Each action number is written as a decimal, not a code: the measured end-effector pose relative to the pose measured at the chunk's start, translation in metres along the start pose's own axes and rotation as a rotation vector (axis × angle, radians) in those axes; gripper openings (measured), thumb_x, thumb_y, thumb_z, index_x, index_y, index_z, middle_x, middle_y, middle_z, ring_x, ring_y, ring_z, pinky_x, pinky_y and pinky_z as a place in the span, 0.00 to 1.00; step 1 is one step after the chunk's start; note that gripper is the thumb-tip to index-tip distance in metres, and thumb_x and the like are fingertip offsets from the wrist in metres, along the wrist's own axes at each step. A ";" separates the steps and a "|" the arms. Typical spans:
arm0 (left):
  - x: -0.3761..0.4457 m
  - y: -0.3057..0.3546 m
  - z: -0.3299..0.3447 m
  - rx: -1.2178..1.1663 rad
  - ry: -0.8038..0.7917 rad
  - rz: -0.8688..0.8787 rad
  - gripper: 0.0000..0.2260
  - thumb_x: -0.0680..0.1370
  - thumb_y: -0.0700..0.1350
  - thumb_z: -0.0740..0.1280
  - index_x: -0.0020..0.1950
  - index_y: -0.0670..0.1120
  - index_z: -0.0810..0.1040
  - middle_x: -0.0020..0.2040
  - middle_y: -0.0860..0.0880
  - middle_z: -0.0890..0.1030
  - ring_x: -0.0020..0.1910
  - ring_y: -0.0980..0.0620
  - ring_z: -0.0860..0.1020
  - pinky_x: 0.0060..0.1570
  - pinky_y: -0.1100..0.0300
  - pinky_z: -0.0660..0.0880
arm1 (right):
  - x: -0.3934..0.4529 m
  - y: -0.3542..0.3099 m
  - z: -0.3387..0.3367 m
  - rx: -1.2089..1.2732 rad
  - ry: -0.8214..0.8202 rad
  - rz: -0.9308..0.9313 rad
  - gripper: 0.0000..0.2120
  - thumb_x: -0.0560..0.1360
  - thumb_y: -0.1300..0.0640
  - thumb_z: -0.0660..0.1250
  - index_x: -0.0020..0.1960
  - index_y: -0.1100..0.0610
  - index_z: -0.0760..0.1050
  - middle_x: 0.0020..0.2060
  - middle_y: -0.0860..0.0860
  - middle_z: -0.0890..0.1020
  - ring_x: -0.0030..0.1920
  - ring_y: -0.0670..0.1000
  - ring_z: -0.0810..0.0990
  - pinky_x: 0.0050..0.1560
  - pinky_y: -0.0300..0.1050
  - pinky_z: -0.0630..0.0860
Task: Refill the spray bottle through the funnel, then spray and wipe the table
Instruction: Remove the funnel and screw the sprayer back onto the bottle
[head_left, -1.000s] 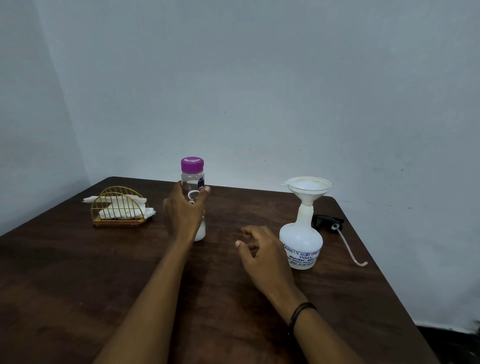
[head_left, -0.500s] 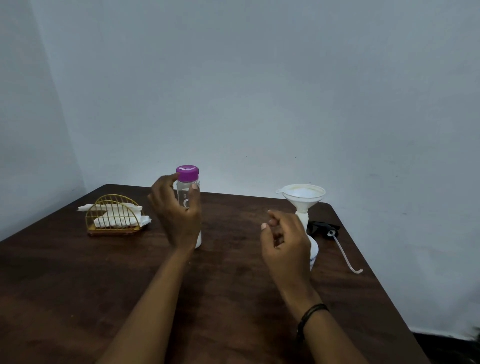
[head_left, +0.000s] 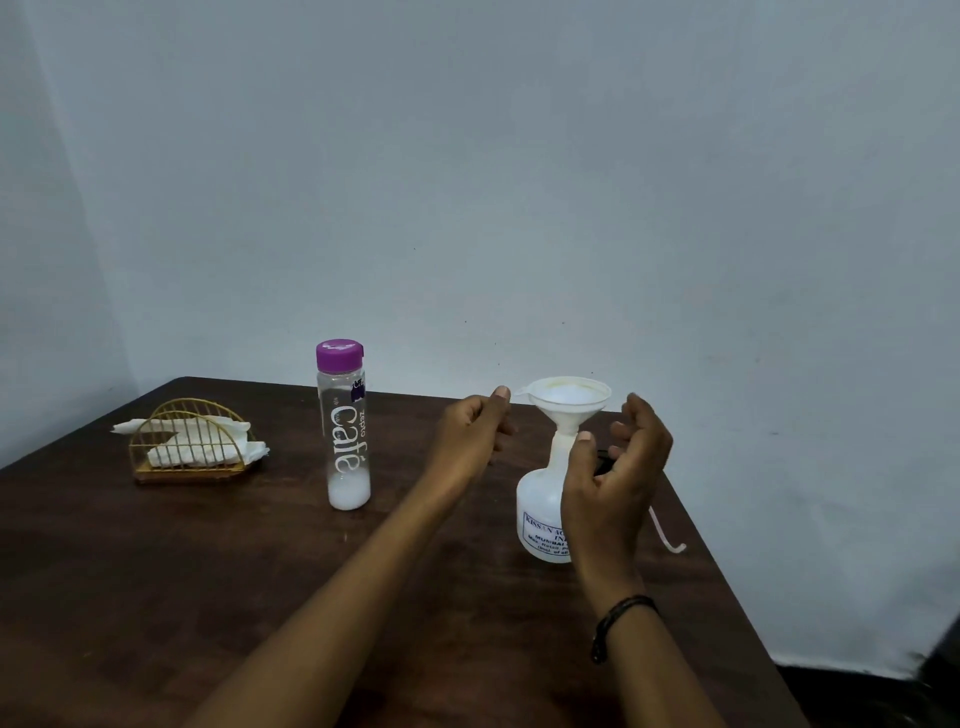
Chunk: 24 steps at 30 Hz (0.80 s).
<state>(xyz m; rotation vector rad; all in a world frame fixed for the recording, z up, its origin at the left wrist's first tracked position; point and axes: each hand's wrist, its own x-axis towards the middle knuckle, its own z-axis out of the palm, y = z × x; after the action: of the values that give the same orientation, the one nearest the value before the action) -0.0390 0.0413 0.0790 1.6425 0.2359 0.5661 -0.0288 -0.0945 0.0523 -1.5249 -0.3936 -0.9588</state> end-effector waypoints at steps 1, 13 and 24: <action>0.001 0.004 0.003 -0.043 -0.029 -0.039 0.20 0.82 0.55 0.62 0.51 0.38 0.81 0.40 0.43 0.83 0.29 0.56 0.73 0.29 0.64 0.70 | 0.000 0.001 0.000 -0.002 -0.022 0.016 0.25 0.73 0.59 0.62 0.70 0.59 0.66 0.64 0.55 0.72 0.61 0.55 0.75 0.57 0.58 0.77; 0.003 0.021 0.020 -0.302 -0.084 -0.218 0.16 0.82 0.52 0.62 0.36 0.48 0.72 0.28 0.52 0.72 0.24 0.55 0.66 0.26 0.62 0.62 | 0.001 0.005 0.000 -0.010 -0.130 0.057 0.25 0.75 0.52 0.56 0.70 0.58 0.69 0.65 0.52 0.74 0.64 0.52 0.74 0.58 0.58 0.77; 0.009 0.034 0.025 -0.459 -0.129 -0.137 0.15 0.81 0.48 0.63 0.36 0.46 0.72 0.28 0.52 0.70 0.25 0.55 0.64 0.25 0.63 0.61 | 0.003 0.002 -0.001 0.015 -0.145 0.088 0.26 0.75 0.59 0.59 0.74 0.56 0.66 0.66 0.52 0.74 0.61 0.48 0.76 0.51 0.30 0.73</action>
<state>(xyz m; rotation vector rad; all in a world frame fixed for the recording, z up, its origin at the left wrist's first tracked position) -0.0248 0.0186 0.1130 1.2012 0.1112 0.3742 -0.0260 -0.0970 0.0533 -1.5902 -0.4323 -0.7773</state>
